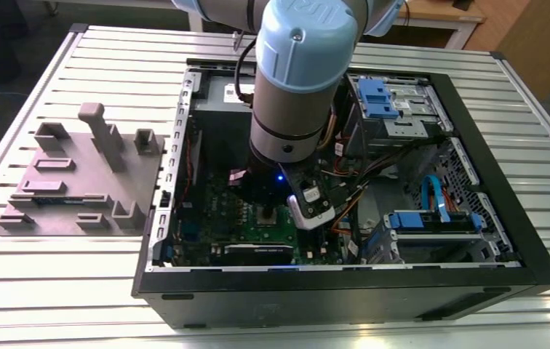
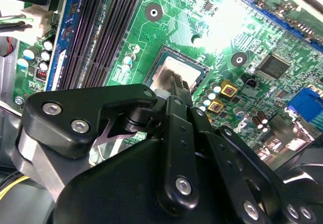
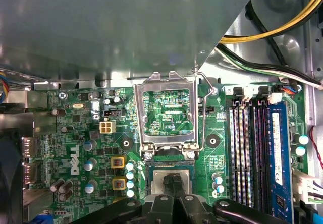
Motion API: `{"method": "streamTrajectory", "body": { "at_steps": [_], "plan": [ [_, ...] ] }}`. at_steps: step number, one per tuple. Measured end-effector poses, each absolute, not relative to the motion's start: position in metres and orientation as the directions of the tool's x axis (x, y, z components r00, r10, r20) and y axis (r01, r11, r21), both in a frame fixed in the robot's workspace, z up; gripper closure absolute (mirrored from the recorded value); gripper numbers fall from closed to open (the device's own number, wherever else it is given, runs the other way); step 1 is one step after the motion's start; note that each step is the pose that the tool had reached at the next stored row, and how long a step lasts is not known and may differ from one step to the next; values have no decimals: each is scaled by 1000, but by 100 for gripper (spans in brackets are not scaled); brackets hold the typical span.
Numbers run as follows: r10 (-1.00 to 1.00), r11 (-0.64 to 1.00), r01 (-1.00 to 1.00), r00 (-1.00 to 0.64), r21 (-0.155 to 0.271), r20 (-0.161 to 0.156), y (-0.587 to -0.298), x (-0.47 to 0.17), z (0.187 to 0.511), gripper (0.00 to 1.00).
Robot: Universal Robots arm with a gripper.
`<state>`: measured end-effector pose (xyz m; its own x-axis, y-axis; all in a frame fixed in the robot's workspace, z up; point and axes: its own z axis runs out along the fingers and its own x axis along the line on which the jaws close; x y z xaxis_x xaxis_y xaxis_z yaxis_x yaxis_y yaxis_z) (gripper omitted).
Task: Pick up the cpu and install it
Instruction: 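Close the cpu cover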
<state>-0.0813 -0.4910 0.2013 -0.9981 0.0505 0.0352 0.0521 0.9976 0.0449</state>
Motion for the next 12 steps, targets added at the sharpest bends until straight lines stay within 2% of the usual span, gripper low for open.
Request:
{"method": "streamTrajectory", "body": {
  "at_steps": [12],
  "plan": [
    [51,998,52,-998,45,32,-491,-81,225,90]
  ]
}}
